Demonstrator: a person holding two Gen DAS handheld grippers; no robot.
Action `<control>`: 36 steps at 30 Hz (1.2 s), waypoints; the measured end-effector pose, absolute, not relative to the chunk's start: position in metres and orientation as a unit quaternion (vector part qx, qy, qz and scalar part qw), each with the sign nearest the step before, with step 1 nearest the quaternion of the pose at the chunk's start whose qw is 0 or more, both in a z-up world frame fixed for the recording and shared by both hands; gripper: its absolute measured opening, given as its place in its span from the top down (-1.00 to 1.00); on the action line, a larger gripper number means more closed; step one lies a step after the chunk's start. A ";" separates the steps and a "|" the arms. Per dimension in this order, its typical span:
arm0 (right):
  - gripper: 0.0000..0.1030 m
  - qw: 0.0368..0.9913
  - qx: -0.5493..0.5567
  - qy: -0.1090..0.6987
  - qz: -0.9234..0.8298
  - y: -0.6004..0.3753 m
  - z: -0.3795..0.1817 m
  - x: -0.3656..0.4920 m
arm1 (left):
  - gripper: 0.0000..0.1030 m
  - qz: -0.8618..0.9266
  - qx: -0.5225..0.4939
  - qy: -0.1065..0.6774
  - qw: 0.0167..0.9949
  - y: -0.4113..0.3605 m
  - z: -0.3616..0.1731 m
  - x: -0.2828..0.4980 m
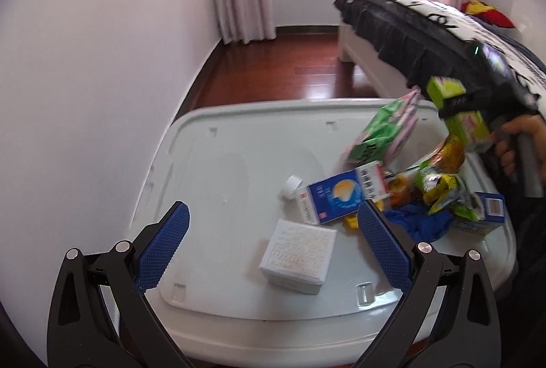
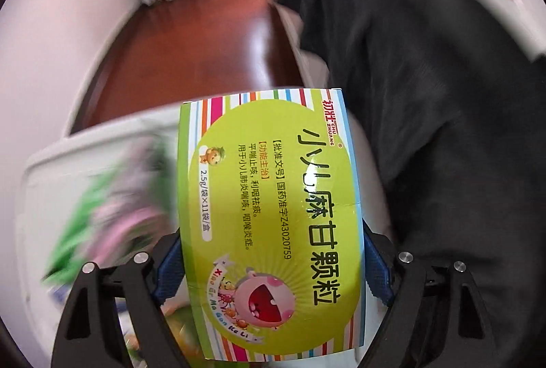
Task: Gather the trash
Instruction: 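Grasp the green-yellow medicine box with the right tool, then grasp the green-pink Deeyeo wipes pack with the left tool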
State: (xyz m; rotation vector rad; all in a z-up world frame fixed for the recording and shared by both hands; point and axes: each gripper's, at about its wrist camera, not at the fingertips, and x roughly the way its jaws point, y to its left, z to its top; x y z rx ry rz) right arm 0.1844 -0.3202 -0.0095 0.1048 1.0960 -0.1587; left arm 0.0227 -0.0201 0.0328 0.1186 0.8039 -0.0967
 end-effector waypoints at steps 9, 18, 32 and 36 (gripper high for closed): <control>-0.61 0.897 0.053 0.438 0.000 -0.313 0.074 0.043 | -0.87 -0.191 0.148 0.400 0.884 -0.096 0.045 0.078; -0.62 0.891 0.076 0.448 -0.012 -0.337 0.054 0.019 | -0.87 -0.276 0.224 0.430 0.830 -0.170 -0.006 0.166; -0.62 0.892 0.060 0.449 0.011 -0.305 0.026 0.027 | 0.46 -0.196 0.187 0.531 0.803 -0.202 -0.094 0.225; -0.62 0.901 0.080 0.427 0.006 -0.307 0.052 0.019 | 0.50 -0.156 0.127 0.489 0.849 -0.172 -0.029 0.201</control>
